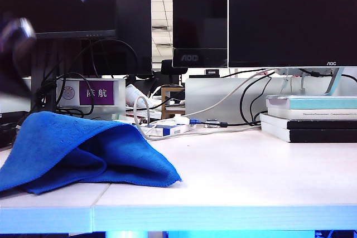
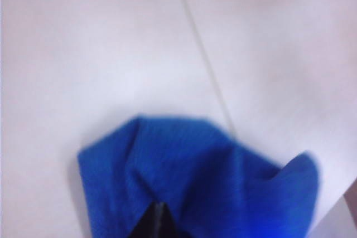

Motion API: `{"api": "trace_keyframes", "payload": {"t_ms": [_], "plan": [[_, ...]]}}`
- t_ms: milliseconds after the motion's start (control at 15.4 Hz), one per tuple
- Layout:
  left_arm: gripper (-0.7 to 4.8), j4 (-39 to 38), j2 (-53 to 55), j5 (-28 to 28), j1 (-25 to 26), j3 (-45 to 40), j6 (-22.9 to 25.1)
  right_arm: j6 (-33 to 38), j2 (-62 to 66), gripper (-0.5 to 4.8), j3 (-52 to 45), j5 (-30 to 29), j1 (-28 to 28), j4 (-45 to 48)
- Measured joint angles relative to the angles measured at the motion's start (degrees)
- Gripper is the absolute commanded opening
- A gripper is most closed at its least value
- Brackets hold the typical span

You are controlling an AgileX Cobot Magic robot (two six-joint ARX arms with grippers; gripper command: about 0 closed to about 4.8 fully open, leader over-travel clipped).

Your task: Wipe the table from right to left using the rag.

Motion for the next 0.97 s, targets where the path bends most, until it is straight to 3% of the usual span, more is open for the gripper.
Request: {"api": "trace_keyframes", "payload": {"t_ms": [194, 453, 583, 842, 972], "plan": [[-0.06, -0.1, -7.5, -2.6, 0.0, 3.4, -3.1, -0.8, -4.0, -0.01, 0.0, 5.4, -0.6, 0.8], [-0.06, 0.3, -18.6, -11.6, 0.0, 9.7, -8.9, -4.4, -11.8, -0.01, 0.0, 14.2, -1.3, 2.1], [-0.06, 3.2, -22.8, -12.2, 0.0, 10.7, -9.9, -5.7, -15.9, -0.01, 0.0, 14.9, -1.3, 2.0], [-0.06, 16.0, -33.4, -14.9, 0.0, 10.8, -11.8, -6.0, -28.0, -0.01, 0.1, 13.1, 0.1, -2.4], [-0.06, 13.4, -39.8, -15.5, 0.0, 11.0, -13.0, -6.0, -33.1, -0.01, 0.1, 12.7, 1.5, -3.7]]}}
